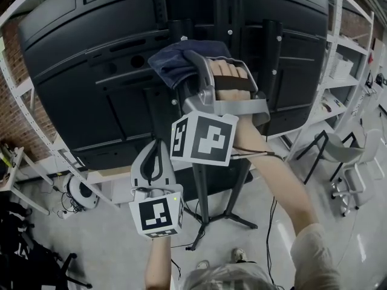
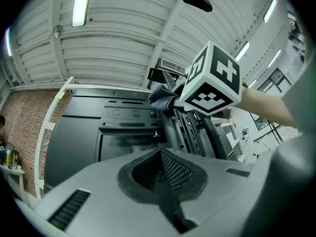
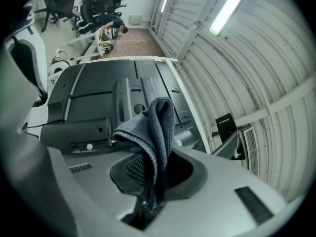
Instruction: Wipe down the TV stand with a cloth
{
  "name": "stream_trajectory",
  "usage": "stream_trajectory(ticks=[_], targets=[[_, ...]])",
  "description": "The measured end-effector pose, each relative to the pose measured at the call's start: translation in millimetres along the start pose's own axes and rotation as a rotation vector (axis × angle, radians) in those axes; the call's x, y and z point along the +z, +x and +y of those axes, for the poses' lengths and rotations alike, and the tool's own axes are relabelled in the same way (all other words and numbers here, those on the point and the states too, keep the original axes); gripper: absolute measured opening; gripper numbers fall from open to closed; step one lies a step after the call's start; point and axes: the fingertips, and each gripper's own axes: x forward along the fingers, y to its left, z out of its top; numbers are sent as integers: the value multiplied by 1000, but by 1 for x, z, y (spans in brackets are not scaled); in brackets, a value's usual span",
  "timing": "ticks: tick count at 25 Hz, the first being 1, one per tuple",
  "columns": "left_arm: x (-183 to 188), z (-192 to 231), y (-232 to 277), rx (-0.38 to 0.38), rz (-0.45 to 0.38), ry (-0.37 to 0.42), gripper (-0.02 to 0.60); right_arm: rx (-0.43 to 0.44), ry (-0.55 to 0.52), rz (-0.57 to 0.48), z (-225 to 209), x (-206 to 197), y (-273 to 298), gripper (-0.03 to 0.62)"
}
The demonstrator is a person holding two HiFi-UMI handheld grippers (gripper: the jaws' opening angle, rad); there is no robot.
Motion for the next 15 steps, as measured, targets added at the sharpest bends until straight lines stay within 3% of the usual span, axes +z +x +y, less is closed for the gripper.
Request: stream_trajectory(ticks=[8,15], targets=[[-12,4,-4,10,28,-6,14,94,-25,17,39,-10,-15,57],[-21,3,-7,9,54,-5,14,91,-5,28,52,-17,-25,57]])
